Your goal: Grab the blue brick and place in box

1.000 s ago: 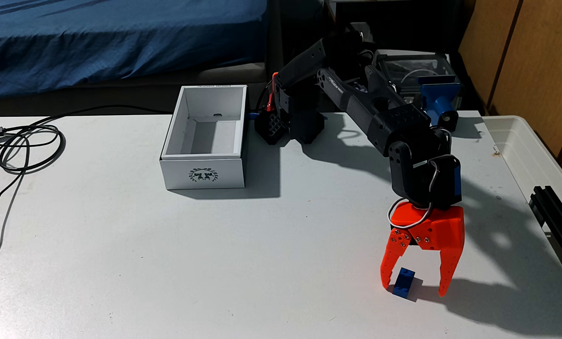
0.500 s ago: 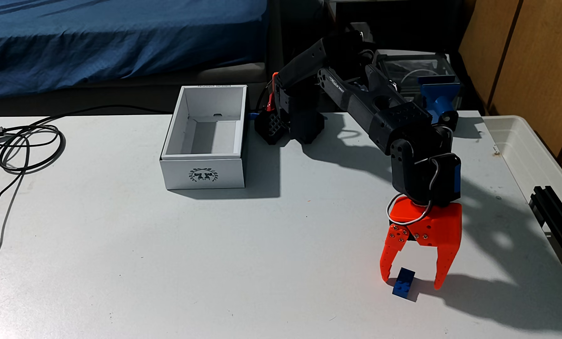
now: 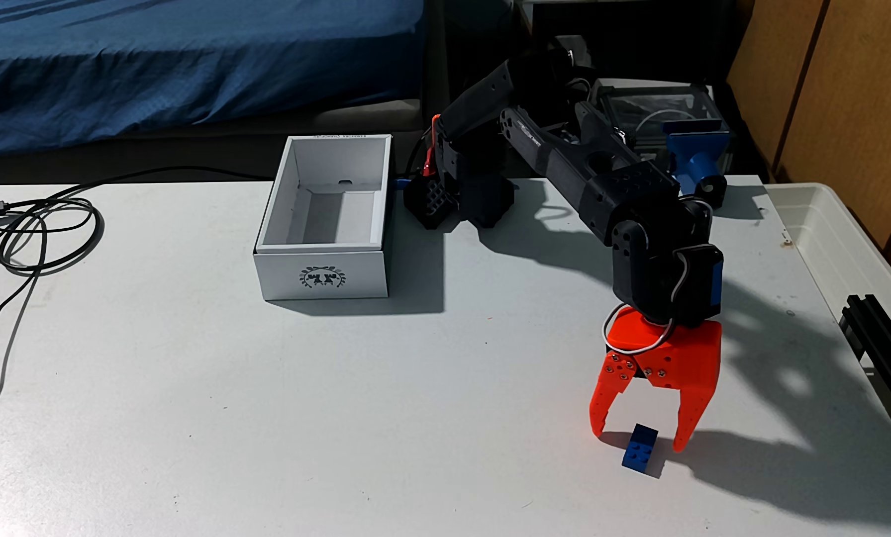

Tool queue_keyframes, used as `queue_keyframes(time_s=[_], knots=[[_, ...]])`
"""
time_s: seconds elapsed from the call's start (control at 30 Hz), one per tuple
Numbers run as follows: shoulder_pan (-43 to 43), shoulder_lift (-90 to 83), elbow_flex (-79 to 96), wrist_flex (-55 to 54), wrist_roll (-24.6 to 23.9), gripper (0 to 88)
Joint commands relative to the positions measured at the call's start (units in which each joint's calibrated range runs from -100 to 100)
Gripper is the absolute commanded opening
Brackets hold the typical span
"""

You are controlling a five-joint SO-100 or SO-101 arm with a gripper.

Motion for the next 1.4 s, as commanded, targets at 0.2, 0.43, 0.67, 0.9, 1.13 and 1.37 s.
queue_keyframes(time_s=[0.2, 0.43, 0.67, 0.9, 1.13, 1.37], knots=[[2.07, 0.52, 0.74, 1.46, 0.31, 28.0], [2.14, 0.36, 0.48, 2.83, 0.36, 23.0], [2.07, 0.52, 0.39, 3.01, 0.36, 22.5], [1.77, 0.52, 0.39, 3.01, 0.42, 18.2], [1.47, 0.52, 0.39, 3.01, 0.42, 18.1], [0.73, 0.61, 0.39, 3.01, 0.42, 14.1]])
